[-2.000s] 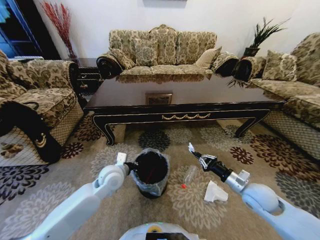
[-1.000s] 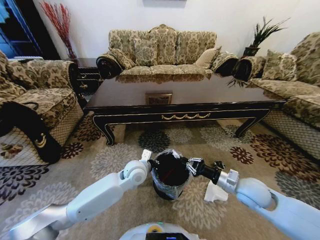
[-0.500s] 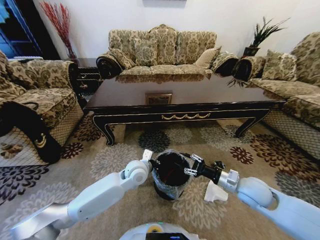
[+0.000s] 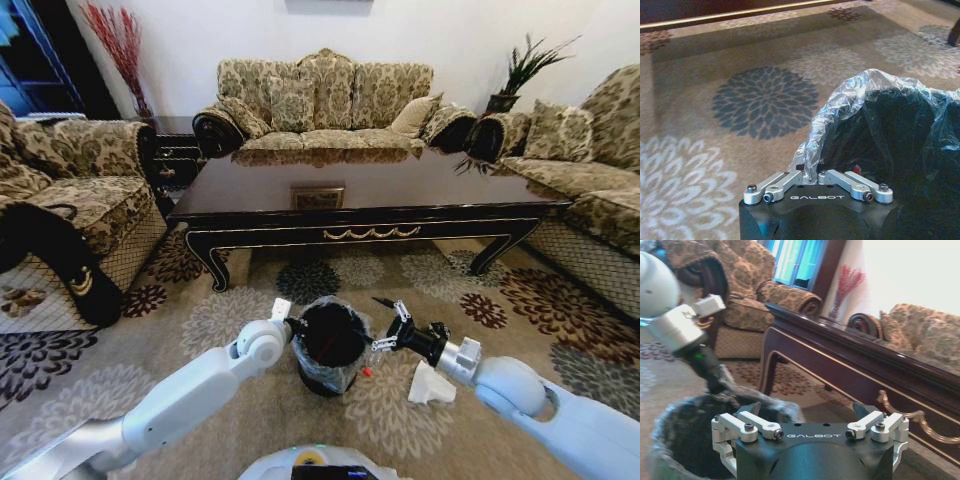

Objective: Move to the front of the table and pick up the trash from the floor, then place it into the trash bin.

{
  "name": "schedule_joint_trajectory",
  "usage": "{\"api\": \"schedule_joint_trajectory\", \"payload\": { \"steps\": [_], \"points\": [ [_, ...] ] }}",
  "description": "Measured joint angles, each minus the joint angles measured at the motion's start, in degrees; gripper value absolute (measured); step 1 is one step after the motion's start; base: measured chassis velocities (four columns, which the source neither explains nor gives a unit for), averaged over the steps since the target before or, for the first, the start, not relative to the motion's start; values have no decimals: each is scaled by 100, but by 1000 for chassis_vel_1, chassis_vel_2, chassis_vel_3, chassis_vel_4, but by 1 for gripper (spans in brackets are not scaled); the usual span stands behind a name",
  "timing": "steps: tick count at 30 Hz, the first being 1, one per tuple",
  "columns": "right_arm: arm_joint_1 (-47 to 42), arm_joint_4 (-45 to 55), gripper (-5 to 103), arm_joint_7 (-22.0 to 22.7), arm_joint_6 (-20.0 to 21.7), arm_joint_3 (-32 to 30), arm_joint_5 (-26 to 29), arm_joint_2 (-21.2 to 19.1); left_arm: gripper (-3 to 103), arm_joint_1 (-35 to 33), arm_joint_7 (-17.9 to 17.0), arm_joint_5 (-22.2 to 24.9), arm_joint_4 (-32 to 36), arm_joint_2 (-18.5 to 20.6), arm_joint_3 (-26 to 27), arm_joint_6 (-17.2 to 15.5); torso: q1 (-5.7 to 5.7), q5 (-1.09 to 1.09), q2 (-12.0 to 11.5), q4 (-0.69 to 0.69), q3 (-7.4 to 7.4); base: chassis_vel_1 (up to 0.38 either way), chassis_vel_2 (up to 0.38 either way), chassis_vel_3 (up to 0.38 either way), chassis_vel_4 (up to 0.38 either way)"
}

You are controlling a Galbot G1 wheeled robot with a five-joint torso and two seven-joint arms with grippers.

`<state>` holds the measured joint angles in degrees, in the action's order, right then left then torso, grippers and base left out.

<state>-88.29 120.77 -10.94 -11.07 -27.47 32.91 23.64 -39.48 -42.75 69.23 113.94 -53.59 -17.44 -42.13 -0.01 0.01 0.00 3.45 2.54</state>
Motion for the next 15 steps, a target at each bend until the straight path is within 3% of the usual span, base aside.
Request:
{"api": "schedule_joint_trajectory", "payload": {
  "steps": [15],
  "points": [
    [-70,-1164,100,-108,-283,-316,-115,691,3,-768,326,-181,9,184,1292,0,0,0,0,1,0,0,0,0,0]
  ]
}}
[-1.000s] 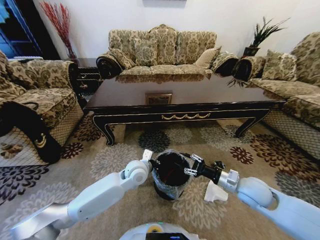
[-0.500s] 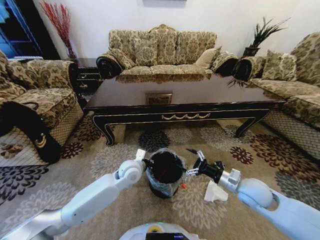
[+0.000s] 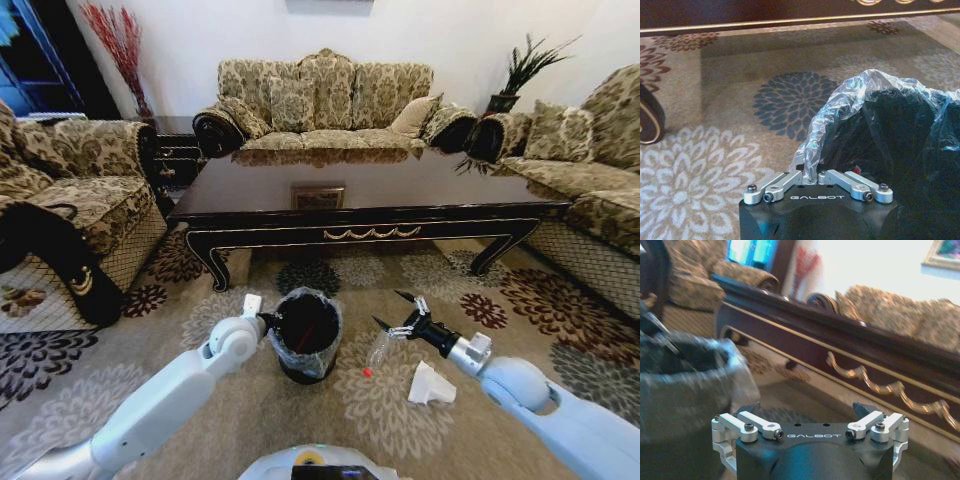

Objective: Move to the front of the table and pick up the trash from the floor, then place it into the trash bin.

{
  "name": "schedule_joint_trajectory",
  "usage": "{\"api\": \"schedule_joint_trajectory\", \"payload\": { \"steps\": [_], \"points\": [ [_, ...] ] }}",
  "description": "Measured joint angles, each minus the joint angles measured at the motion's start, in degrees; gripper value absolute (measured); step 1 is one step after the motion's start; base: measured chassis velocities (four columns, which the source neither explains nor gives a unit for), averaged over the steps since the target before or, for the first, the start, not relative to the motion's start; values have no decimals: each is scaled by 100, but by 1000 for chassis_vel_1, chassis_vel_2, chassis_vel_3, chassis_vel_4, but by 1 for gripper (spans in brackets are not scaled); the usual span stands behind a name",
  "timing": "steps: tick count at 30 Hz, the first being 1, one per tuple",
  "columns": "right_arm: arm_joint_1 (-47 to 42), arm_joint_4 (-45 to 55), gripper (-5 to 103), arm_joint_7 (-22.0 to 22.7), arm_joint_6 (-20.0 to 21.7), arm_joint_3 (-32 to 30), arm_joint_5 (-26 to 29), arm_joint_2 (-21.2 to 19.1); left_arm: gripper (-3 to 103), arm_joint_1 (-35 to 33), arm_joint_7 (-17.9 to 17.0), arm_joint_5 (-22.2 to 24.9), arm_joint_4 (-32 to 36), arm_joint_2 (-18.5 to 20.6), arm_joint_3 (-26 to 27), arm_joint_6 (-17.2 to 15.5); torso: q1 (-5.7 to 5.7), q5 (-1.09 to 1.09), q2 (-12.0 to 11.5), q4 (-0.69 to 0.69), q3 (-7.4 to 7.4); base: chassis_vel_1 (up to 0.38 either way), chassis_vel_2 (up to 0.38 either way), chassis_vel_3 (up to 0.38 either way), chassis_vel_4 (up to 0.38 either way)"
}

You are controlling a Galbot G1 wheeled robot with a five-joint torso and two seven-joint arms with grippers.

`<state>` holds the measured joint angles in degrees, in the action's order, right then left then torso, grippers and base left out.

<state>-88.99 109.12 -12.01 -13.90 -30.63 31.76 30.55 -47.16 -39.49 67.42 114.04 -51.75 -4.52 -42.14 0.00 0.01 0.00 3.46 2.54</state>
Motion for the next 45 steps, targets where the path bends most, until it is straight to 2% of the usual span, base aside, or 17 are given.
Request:
{"api": "schedule_joint_trajectory", "payload": {
  "steps": [5,9,17,23,34,37,45],
  "points": [
    [-1,-492,100,-31,-54,-33,91,245,3,-336,124,-162,36,23,310,0,0,0,0,-2,0,0,0,0,0],
    [-33,-1167,100,-120,-140,-62,35,634,3,-629,192,-246,177,46,563,0,0,-1,0,-1,0,0,0,0,0],
    [-9,-2328,100,-187,-247,-55,-48,1097,3,-963,266,-312,301,50,812,0,0,-2,0,0,0,0,0,0,0],
    [82,-2973,100,-294,-266,56,-50,1291,3,-1053,412,-368,328,54,839,0,0,0,0,-2,0,0,0,0,0],
    [358,-4280,100,-565,-353,324,-229,1601,3,-938,437,-341,290,26,780,0,0,-1,0,-3,0,0,0,0,0],
    [468,-4671,100,-647,-455,336,-341,1726,3,-821,456,-340,213,-1,683,0,0,0,0,1,0,0,0,0,0],
    [608,-5012,100,-772,-529,412,-477,1875,3,-789,477,-363,151,-7,641,0,0,-1,0,-2,0,0,0,0,0]
  ]
}}
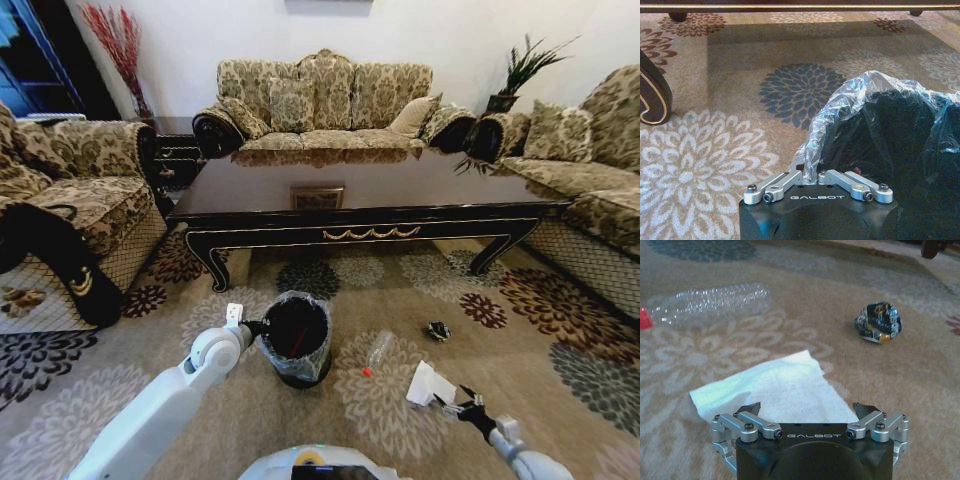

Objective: Move to the front of the table and pick up the trash from the floor, then place it into the trash bin.

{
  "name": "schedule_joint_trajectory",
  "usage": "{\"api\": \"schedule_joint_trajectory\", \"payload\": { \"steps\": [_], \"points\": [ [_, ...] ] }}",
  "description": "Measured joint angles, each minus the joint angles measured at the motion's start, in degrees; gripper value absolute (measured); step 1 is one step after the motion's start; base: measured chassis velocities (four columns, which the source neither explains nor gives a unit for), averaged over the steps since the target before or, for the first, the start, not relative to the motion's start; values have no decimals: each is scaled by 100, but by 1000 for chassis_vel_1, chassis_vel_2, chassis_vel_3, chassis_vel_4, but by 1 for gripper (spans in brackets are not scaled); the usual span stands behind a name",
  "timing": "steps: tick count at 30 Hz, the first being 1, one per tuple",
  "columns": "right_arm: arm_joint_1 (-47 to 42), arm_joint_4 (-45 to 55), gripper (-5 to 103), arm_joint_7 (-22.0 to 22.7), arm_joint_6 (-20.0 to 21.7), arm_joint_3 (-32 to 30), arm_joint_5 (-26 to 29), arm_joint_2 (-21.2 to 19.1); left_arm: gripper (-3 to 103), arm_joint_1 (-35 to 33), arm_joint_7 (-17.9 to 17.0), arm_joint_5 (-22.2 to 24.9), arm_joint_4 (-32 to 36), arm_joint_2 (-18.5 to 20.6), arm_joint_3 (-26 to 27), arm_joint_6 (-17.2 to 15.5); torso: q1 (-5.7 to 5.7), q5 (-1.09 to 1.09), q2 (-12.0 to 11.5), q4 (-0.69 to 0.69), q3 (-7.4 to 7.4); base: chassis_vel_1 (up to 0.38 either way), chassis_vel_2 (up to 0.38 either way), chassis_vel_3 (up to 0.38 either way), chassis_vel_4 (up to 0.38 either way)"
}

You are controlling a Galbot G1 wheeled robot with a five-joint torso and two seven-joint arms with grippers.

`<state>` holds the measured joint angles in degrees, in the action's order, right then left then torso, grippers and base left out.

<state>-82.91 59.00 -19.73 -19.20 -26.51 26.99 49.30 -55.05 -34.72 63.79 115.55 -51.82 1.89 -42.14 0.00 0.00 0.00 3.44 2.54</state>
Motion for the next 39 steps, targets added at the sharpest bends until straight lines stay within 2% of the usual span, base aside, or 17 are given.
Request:
{"api": "schedule_joint_trajectory", "payload": {
  "steps": [8,12,17,26,34,35,38,39],
  "points": [
    [-163,335,100,-154,-38,-34,8,18,3,-43,1,1,13,22,32,0,0,0,0,1,0,0,0,0,0],
    [-466,1081,100,-120,-8,-272,378,-96,3,-76,1,-10,46,25,70,0,0,1,0,0,0,0,0,0,0],
    [-681,1525,100,-71,68,-349,534,-184,3,-73,4,-38,46,-3,70,0,0,2,0,1,0,0,0,0,0],
    [-217,888,100,29,142,-14,173,151,3,-98,6,-61,65,13,44,0,0,-1,0,-1,0,0,0,0,0],
    [11,255,100,32,176,74,90,219,3,-86,6,-27,88,33,55,0,0,0,0,3,0,0,0,0,0],
    [24,190,103,31,176,71,95,223,3,-82,6,-25,88,33,55,0,0,0,0,2,0,0,0,0,0],
    [40,116,100,22,189,66,127,220,3,-77,5,-26,87,27,54,0,0,0,0,1,0,0,0,0,0],
    [46,77,95,4,196,65,134,215,3,-73,3,-26,87,21,49,0,0,0,0,0,0,0,0,0,0]
  ]
}}
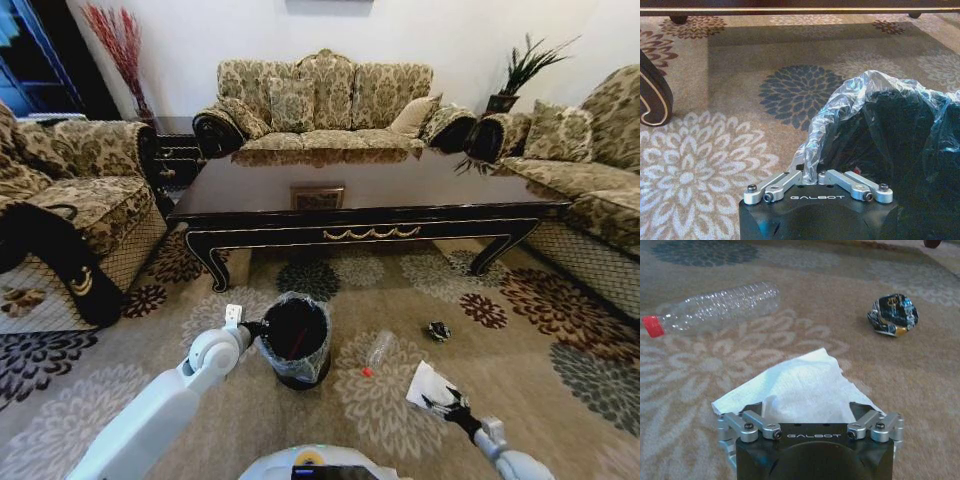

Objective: Move to the front of the table and pick up the trash from the floor, then place it into the trash bin.

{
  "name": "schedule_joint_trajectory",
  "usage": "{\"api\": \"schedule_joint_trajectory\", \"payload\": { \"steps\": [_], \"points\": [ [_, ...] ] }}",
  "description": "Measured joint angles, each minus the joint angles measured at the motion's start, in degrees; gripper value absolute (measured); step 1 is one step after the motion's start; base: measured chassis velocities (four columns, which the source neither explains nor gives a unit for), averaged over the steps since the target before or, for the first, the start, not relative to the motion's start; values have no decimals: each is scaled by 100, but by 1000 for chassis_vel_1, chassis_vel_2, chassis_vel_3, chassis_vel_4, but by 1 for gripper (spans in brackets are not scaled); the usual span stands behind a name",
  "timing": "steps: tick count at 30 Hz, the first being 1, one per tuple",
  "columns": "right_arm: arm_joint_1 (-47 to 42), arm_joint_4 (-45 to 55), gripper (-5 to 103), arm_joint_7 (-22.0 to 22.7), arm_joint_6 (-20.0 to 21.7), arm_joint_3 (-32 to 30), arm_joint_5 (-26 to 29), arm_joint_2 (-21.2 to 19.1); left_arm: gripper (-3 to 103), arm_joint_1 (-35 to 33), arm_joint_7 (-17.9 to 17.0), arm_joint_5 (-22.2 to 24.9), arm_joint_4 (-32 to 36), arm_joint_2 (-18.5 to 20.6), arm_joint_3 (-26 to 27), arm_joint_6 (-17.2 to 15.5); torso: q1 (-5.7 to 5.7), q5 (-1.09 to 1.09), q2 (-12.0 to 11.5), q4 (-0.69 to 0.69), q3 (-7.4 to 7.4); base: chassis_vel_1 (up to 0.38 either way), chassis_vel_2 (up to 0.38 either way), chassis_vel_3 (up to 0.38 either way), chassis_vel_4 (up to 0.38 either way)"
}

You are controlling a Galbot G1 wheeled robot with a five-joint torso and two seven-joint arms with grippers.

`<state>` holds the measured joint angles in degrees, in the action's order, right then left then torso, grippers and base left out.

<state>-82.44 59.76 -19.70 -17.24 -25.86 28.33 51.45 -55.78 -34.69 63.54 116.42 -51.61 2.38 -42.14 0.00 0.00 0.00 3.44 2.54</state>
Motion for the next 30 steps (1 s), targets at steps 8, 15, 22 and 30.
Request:
{"api": "schedule_joint_trajectory", "payload": {
  "steps": [8,15,22,30],
  "points": [
    [17,-62,68,-61,1,-3,25,-16,3,-7,-21,-4,0,-9,-13,0,0,0,0,1,0,0,0,0,0],
    [-43,32,41,-67,1,-22,32,-41,3,-14,-65,-3,-1,-24,-15,0,0,0,0,1,0,0,0,0,0],
    [-105,158,15,-84,1,-55,77,-74,3,23,-212,37,-29,-29,-98,0,0,0,0,1,0,0,0,0,0],
    [-295,504,1,-85,-2,-199,209,-155,3,69,-230,17,-22,-62,-259,0,0,0,0,1,0,0,0,0,0]
  ]
}}
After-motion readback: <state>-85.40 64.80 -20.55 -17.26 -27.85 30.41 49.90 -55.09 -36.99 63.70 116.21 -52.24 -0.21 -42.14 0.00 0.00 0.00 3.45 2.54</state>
